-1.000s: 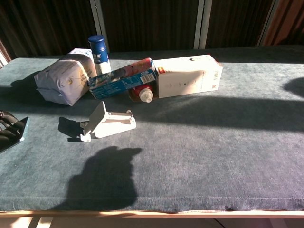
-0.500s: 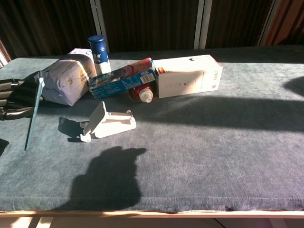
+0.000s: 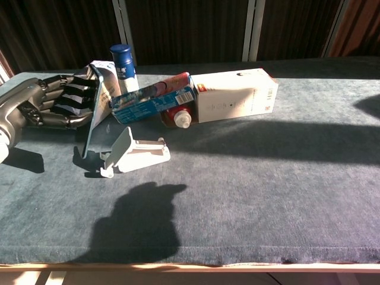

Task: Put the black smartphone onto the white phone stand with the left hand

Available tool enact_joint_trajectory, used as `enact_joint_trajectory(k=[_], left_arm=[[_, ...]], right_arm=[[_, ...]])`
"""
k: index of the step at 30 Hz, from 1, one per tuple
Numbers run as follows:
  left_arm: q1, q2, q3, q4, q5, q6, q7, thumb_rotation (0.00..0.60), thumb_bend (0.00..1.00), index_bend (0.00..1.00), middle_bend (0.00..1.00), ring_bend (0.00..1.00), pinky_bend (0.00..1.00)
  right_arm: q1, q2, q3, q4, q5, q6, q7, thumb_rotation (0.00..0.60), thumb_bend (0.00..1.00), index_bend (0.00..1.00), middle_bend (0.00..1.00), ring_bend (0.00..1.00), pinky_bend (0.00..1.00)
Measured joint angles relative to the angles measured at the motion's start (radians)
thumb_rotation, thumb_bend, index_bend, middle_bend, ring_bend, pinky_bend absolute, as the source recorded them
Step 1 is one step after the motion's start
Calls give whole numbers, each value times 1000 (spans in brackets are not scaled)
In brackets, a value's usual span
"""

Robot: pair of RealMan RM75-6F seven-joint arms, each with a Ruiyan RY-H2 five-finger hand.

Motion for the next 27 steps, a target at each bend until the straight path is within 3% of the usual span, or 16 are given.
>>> enact_joint_trajectory(k=[9,27], left_arm=[[-39,-102,-27,93,12,19,28,600,425,897,1000,738,603],[-41,-176,0,153,55,23,19,600,424,897,1000,737,600]], right_arm=[[1,1,-1,-2,3,-4,-2,600,249,0,0,0,0],[2,4,-5,1,-5,2,11,600,249,0,0,0,0]])
